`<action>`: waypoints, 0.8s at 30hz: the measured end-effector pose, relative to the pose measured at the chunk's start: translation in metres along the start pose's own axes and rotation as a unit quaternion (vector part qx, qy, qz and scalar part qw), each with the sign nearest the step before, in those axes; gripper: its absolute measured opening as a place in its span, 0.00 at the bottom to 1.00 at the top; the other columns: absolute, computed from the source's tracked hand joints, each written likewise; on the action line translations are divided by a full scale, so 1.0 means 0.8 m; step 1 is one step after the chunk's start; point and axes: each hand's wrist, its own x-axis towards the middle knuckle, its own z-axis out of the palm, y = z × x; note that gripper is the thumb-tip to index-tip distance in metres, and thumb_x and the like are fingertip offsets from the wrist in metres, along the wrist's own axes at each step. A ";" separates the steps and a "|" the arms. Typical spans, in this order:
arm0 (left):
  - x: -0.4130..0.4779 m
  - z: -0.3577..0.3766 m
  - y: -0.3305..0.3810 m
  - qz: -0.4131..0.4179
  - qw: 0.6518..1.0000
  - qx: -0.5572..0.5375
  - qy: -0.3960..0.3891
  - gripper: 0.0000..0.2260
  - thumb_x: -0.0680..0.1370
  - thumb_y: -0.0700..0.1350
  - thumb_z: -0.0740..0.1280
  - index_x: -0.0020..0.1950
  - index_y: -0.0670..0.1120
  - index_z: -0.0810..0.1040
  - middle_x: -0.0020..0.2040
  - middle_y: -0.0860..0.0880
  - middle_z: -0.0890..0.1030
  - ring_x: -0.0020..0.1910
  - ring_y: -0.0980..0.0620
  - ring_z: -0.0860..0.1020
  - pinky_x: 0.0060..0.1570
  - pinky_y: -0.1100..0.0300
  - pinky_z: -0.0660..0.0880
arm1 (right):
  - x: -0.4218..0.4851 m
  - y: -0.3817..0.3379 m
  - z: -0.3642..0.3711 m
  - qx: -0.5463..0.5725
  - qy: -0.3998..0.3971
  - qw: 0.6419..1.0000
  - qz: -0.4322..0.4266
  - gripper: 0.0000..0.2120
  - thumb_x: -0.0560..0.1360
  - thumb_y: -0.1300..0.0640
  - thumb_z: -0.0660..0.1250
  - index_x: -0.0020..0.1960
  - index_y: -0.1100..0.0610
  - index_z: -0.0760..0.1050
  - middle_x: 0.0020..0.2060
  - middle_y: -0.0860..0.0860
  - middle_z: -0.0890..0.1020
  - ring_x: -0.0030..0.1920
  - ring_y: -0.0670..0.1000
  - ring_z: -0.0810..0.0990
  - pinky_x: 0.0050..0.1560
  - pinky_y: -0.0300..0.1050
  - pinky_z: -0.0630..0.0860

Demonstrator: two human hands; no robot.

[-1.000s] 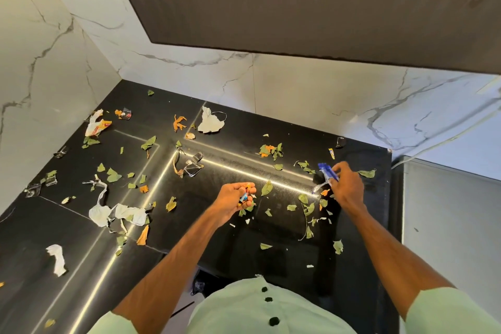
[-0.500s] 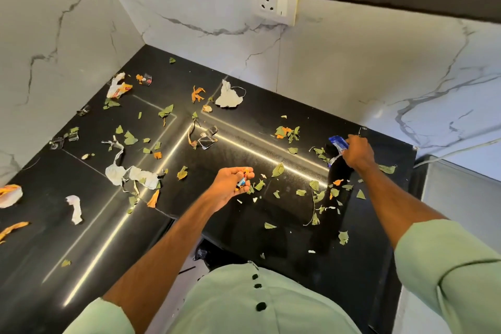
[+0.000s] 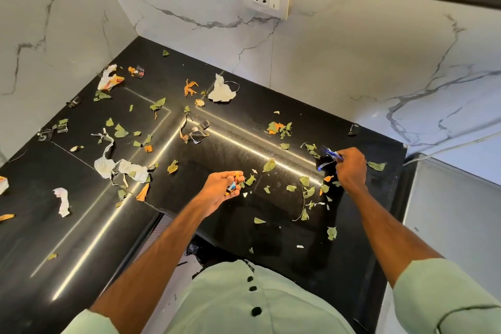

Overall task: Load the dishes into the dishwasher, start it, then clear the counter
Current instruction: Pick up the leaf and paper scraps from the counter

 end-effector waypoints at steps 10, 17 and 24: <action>-0.001 0.028 -0.002 -0.004 1.000 0.001 -0.015 0.13 0.85 0.38 0.57 0.63 0.42 0.80 0.57 0.46 0.84 0.48 0.52 0.80 0.45 0.60 0.80 | 0.034 0.026 -0.022 -0.030 -0.063 0.998 0.002 0.05 0.74 0.64 0.74 0.48 0.64 0.82 0.42 0.52 0.78 0.42 0.48 0.77 0.44 0.45 0.75; -0.002 0.032 -0.002 -0.008 1.000 -0.017 -0.002 0.12 0.85 0.38 0.58 0.61 0.43 0.81 0.53 0.46 0.85 0.46 0.53 0.80 0.47 0.59 0.81 | 0.036 0.013 -0.017 -0.051 -0.072 0.995 0.045 0.11 0.76 0.65 0.71 0.58 0.63 0.81 0.49 0.61 0.84 0.47 0.57 0.82 0.50 0.53 0.81; 0.000 0.032 -0.012 -0.015 1.000 -0.008 -0.009 0.13 0.85 0.39 0.58 0.63 0.42 0.80 0.55 0.47 0.85 0.45 0.54 0.81 0.47 0.58 0.79 | 0.043 0.019 -0.021 -0.045 -0.069 0.996 0.029 0.11 0.75 0.62 0.73 0.57 0.62 0.81 0.48 0.61 0.84 0.49 0.61 0.83 0.52 0.57 0.81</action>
